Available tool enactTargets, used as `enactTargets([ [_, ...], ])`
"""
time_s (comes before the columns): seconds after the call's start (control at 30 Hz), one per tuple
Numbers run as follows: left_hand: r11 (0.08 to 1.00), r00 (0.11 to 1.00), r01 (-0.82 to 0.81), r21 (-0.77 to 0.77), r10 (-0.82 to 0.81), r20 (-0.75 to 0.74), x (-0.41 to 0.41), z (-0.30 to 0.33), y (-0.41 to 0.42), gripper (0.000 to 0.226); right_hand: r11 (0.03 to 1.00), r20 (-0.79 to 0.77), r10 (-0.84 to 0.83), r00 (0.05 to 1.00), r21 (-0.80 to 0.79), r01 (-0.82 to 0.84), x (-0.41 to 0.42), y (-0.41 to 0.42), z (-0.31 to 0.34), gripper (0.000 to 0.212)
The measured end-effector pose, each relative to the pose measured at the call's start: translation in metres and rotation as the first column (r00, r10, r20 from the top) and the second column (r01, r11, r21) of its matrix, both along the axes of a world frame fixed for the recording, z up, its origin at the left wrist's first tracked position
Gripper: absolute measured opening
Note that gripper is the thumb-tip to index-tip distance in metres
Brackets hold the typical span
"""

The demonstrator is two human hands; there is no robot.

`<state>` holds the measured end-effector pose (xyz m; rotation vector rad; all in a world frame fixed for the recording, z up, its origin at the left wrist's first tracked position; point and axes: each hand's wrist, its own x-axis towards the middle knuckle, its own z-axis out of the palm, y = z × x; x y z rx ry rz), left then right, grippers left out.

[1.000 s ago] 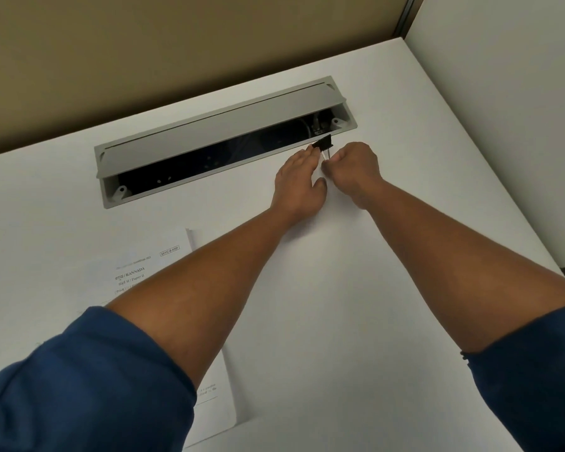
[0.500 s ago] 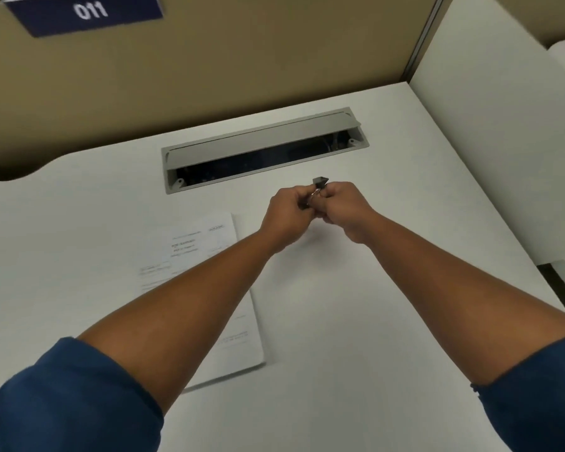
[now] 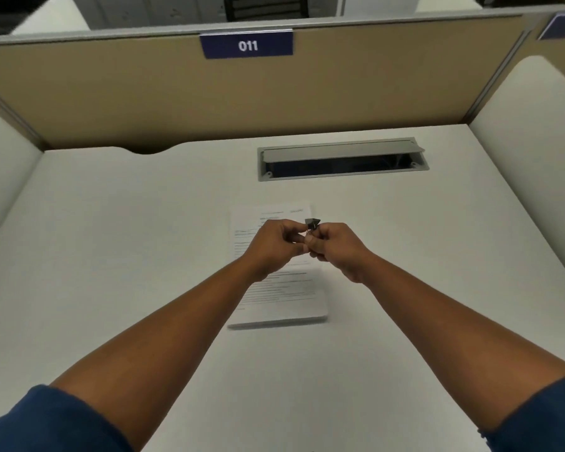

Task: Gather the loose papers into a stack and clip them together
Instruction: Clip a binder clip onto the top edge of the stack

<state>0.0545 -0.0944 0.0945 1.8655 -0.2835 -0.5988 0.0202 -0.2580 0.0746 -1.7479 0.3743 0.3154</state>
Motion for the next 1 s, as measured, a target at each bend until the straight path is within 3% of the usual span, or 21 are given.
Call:
enactTargets([
  [0.4, 0.993, 0.988, -0.081, -0.086, 0.069, -0.137, -0.032, 0.006, 0.065, 0.039, 0.987, 0.098, 0.158, 0.983, -0.033, -0.155, -0.027, 0.051, 0.011, 0.018],
  [0.73, 0.995, 0.992, -0.041, -0.092, 0.03, -0.125, -0.039, 0.016, 0.067, 0.037, 0.984, 0.111, 0.166, 0.98, 0.041, -0.171, -0.036, 0.053, 0.012, 0.02],
  [1.0, 0.989, 0.975, -0.082, -0.126, 0.054, -0.214, -0.039, 0.012, 0.069, 0.037, 0.983, 0.06, 0.155, 0.986, 0.087, -0.16, -0.034, 0.052, 0.011, 0.016],
])
